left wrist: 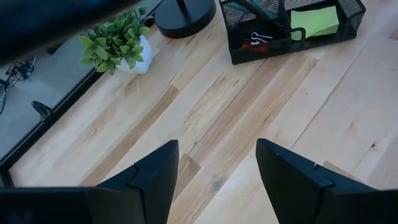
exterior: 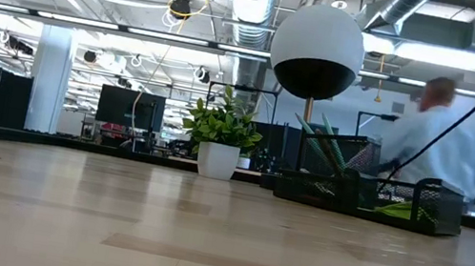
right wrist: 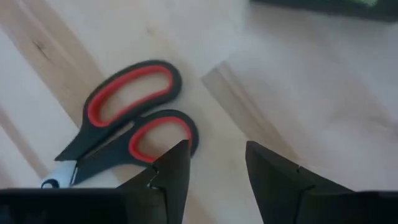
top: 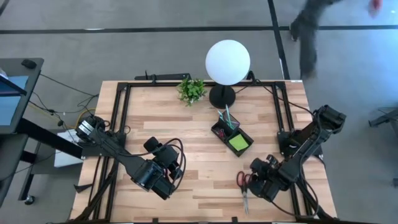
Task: Pick and place office supplies into organizer
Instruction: Put the black scissors into the desk organizer with the other pens and pencils
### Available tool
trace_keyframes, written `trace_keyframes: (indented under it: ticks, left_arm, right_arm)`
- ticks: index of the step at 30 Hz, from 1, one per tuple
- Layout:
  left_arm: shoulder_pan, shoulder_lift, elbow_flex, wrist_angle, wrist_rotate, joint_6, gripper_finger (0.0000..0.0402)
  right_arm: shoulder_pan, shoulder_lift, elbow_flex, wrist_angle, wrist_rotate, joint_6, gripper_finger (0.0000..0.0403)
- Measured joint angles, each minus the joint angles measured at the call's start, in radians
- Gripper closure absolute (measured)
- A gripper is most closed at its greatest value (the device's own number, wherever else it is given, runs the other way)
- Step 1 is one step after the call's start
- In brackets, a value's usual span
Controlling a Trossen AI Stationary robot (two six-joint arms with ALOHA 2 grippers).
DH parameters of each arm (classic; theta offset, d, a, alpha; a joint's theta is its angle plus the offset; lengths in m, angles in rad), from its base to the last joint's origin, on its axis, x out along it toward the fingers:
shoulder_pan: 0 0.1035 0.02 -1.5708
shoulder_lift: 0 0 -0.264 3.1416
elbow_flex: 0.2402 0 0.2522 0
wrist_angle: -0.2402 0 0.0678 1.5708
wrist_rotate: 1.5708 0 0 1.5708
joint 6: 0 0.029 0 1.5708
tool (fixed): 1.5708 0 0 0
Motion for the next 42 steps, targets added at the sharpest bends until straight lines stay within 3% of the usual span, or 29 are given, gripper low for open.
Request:
trace_keyframes:
  ticks: [5,11,20,25,30,37,42]
  left_arm:
    - [0.000,0.000,0.000,0.000,0.000,0.000,0.0189]
    - [0.000,0.000,0.000,0.000,-0.001,0.001,0.0189]
    - [0.000,0.000,0.000,0.000,-0.003,0.004,0.0189]
    - [0.000,0.001,0.000,0.000,-0.002,0.007,0.0189]
    - [0.000,0.001,0.000,0.000,-0.010,0.006,0.0189]
    - [0.000,0.001,0.000,0.000,-0.028,0.009,0.0189]
    - [0.000,0.001,0.000,0.000,-0.028,0.009,0.0189]
  right_arm:
    - [-0.004,0.000,-0.033,0.115,0.003,-0.041,0.0254]
    - [-0.005,0.001,-0.034,0.133,0.002,-0.060,0.0254]
    - [-0.022,0.152,-0.016,0.123,-0.026,-0.109,0.0265]
    - [-0.032,0.172,0.008,0.100,-0.016,-0.115,0.0274]
    - [-0.031,0.171,0.012,0.104,-0.005,-0.117,0.0300]
    - [-0.030,0.176,0.011,0.151,0.011,-0.217,0.0385]
    - [-0.031,0.180,0.011,0.174,0.086,-0.230,0.0373]
